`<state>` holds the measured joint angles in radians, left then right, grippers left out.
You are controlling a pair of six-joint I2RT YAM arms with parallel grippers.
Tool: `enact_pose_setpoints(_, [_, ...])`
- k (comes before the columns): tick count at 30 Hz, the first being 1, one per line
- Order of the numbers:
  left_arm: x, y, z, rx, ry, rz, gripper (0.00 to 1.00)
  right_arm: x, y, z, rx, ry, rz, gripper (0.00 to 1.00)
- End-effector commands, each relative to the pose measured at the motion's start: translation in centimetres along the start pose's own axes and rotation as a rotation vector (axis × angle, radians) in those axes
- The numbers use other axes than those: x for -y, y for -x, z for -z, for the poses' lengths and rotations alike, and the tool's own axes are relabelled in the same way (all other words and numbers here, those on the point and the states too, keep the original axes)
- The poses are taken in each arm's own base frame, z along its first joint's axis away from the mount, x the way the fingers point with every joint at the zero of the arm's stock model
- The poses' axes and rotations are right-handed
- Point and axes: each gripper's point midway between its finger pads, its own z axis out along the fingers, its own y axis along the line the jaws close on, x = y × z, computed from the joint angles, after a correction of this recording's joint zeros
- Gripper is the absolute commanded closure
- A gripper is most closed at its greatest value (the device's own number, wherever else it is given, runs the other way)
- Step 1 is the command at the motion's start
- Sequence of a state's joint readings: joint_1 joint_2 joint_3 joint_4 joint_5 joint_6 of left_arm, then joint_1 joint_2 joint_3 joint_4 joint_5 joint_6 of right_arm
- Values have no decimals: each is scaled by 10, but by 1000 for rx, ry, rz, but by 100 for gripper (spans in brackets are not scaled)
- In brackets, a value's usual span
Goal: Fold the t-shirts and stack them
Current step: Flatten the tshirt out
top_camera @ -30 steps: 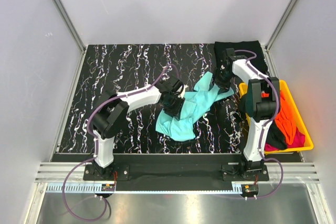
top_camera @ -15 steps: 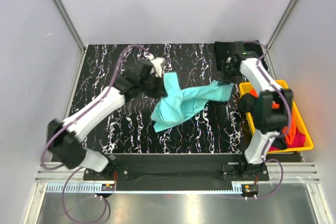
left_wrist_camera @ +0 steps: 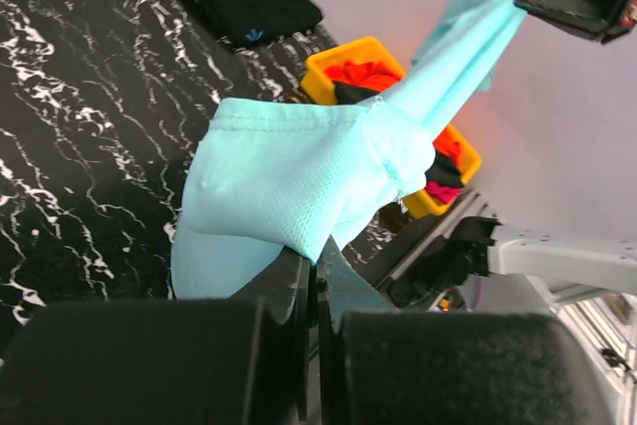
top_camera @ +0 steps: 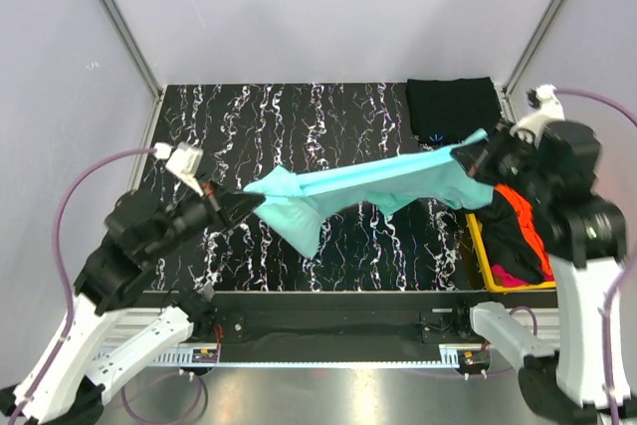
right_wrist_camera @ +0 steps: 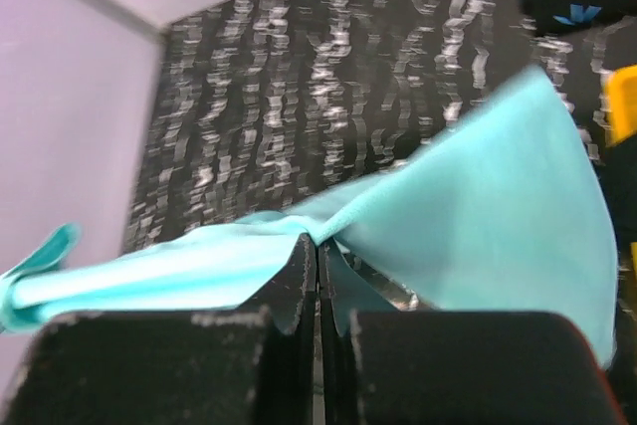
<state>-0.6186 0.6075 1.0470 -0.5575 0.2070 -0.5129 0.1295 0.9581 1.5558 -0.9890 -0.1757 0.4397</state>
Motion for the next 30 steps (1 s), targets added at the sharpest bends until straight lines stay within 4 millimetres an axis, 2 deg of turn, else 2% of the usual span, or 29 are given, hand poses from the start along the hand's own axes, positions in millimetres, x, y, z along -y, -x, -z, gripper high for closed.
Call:
enact_pose_setpoints(1, [-2, -8, 22, 51, 0, 49, 100, -9, -3, 24, 20, 45, -19, 100])
enact_pose_setpoints(3, [-4, -9, 28, 71, 7, 61, 100, -23, -5, 33, 10, 109, -52, 100])
enact_pose_setpoints(6, [-16, -5, 34, 115, 71, 64, 100, -34, 7, 32, 41, 152, -80, 100])
enact_pose_setpoints(7, [-20, -1, 35, 130, 95, 53, 100, -37, 15, 27, 68, 167, -78, 100])
enact_pose_setpoints(8, [-29, -3, 35, 119, 145, 53, 100, -35, 17, 12, 51, 151, -101, 100])
enact_pose_setpoints(9, [-47, -1, 30, 125, 246, 55, 100, -33, 19, 2, 42, 140, -111, 100])
enact_pose_setpoints(10, [-55, 3, 28, 120, 305, 47, 100, -35, 25, -9, 39, 149, -117, 100])
enact_pose_setpoints(11, [-67, -1, 27, 88, 369, 39, 100, -32, 24, -34, -4, 137, -135, 100])
enact_pose_setpoints(12, [-88, -1, 16, 54, 485, 19, 100, -33, 26, -46, -15, 142, -150, 100])
enact_pose_setpoints(13, [-94, 9, 14, 53, 533, -18, 100, -36, 35, -58, -1, 149, -158, 100])
enact_pose_setpoints(14, [-105, 8, 13, 20, 599, -44, 100, -29, 33, -87, -42, 127, -183, 100])
enact_pose_setpoints(15, [-128, 6, 0, -41, 721, -73, 100, -33, 44, -96, -30, 135, -180, 100])
enact_pose_setpoints(16, [-134, 25, 3, -19, 775, -70, 100, -32, 47, -110, -40, 129, -178, 100])
enact_pose_setpoints(17, [-143, 30, -3, -32, 809, -70, 100, -21, 40, -144, -91, 98, -198, 100])
enact_pose_setpoints(18, [-152, 31, -10, -56, 826, -68, 98, -19, 37, -161, -120, 94, -210, 100])
enact_pose_setpoints(19, [-173, 28, -25, -113, 882, -62, 98, -24, 44, -173, -126, 112, -206, 100])
enact_pose_setpoints(20, [-196, 30, -25, -124, 945, -36, 100, -8, 25, -214, -211, 82, -218, 100])
enact_pose_setpoints(21, [-212, 29, -28, -149, 981, -22, 100, -15, 30, -226, -228, 112, -220, 98])
enact_pose_setpoints(22, [-244, 23, -35, -199, 1061, 0, 100, -9, 25, -244, -253, 102, -228, 96])
enact_pose_setpoints(23, [-258, 22, -36, -216, 1097, 11, 100, 11, 2, -283, -328, 68, -236, 94])
enact_pose_setpoints(24, [-274, 20, -39, -239, 1135, 25, 100, 4, 12, -291, -333, 90, -230, 91])
enact_pose_setpoints(25, [-297, 22, -42, -250, 1185, 40, 100, 10, 8, -304, -358, 70, -226, 87])
enact_pose_setpoints(26, [-308, 21, -45, -265, 1204, 42, 98, 32, -17, -336, -431, 16, -225, 80])
enact_pose_setpoints(27, [-314, 32, -48, -255, 1214, 27, 81, 25, 6, -328, -411, -6, -205, 70])
enact_pose_setpoints(28, [-322, 35, -48, -264, 1228, 20, 69, 50, -22, -352, -482, -72, -192, 67])
enact_pose_setpoints(29, [-329, 31, -54, -297, 1228, 13, 55, 52, -18, -351, -482, -90, -178, 64])
enact_pose_setpoints(30, [-328, 33, -59, -301, 1205, 7, 44, 47, -7, -335, -468, -101, -156, 60])
